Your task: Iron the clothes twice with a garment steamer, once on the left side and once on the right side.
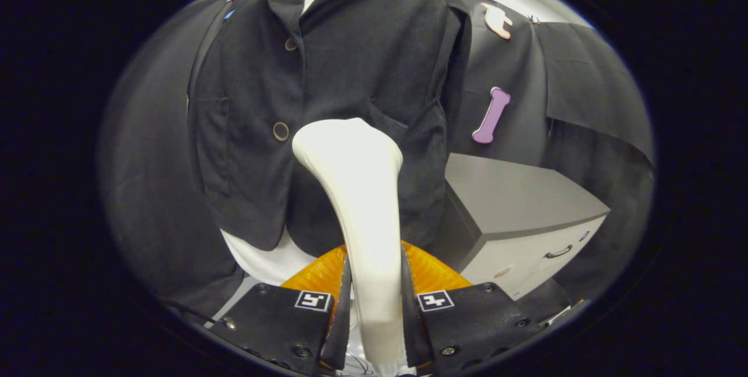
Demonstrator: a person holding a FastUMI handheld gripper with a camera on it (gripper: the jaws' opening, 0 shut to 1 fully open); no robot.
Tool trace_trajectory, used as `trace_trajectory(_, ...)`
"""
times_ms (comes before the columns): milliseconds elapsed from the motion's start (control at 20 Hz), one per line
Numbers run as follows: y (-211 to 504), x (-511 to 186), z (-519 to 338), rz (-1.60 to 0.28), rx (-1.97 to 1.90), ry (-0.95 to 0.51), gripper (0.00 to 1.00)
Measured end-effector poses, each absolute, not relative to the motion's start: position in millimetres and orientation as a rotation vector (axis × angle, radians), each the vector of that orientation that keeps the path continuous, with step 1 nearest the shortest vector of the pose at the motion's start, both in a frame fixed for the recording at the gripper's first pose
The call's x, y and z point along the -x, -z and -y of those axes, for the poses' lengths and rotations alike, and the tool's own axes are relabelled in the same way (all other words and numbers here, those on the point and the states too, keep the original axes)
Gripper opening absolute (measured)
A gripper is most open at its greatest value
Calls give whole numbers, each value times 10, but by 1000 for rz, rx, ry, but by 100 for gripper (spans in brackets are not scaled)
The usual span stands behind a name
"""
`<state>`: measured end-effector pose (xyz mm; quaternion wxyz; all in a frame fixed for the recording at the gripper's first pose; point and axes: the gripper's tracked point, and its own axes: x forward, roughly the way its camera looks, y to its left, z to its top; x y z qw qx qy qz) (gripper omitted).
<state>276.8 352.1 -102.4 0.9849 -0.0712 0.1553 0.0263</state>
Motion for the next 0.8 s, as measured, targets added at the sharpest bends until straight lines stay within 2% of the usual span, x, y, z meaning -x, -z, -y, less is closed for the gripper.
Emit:
trace_trajectory(550,1620,-2701,-3383,-418,160,-59,41)
trace_trajectory(800,1457,-2644,-3325,-405,141,-49,40)
